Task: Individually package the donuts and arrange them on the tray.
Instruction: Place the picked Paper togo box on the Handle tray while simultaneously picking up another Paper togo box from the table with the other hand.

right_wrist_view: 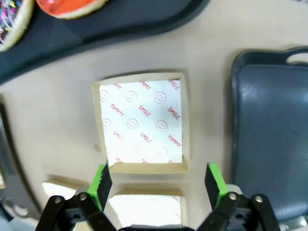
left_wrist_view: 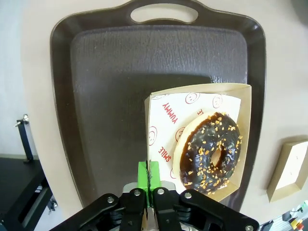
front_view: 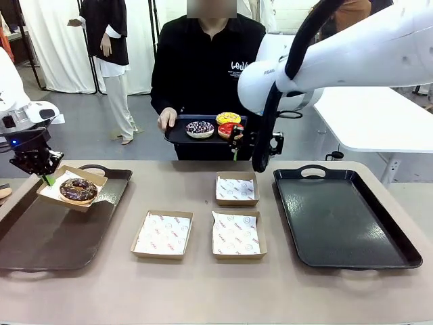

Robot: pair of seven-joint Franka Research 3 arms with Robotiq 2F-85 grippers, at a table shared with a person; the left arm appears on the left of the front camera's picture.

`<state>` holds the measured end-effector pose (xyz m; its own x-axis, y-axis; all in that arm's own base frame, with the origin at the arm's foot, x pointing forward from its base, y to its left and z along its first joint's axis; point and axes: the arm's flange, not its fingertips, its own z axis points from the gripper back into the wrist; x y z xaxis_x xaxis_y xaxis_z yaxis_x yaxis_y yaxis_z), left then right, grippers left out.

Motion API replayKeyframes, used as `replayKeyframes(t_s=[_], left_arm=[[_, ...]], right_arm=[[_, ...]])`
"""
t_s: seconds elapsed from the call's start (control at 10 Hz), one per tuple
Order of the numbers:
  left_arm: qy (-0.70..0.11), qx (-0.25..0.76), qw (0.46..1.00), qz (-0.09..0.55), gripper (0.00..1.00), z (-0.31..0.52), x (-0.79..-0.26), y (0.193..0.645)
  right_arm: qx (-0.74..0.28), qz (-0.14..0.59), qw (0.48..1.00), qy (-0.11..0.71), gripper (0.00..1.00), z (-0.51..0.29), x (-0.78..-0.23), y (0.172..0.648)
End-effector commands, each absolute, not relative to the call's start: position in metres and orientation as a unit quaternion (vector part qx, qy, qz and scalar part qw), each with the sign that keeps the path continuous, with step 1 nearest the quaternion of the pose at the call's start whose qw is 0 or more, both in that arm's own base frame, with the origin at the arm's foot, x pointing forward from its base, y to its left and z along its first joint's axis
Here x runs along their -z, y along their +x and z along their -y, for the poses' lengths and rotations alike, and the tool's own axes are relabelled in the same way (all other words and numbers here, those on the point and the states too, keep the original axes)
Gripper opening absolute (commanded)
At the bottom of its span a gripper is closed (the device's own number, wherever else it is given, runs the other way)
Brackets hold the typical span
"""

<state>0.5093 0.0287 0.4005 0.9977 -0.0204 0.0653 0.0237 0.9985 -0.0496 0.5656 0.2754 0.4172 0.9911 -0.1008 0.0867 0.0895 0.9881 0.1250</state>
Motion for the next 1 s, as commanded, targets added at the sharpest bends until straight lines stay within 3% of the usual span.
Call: replayKeyframes(t_s=[0.0, 0.6, 0.9], left_arm=[[-0.051, 0.026, 0.998, 0.035, 0.01, -0.038, -0.398, 0.514], [-0.025, 0.011, 0.999, 0.032, 0.01, -0.029, -0.400, 0.509], [-0.025, 0.011, 0.999, 0.032, 0.01, -0.029, -0.400, 0.509]], right_arm=[[0.035, 0.065, 0.996, 0.055, 1.00, -0.270, -0.406, 0.569], [-0.014, 0.077, 0.995, 0.061, 1.00, -0.258, -0.381, 0.547], [0.016, 0.055, 0.997, 0.053, 1.00, -0.264, -0.384, 0.558]])
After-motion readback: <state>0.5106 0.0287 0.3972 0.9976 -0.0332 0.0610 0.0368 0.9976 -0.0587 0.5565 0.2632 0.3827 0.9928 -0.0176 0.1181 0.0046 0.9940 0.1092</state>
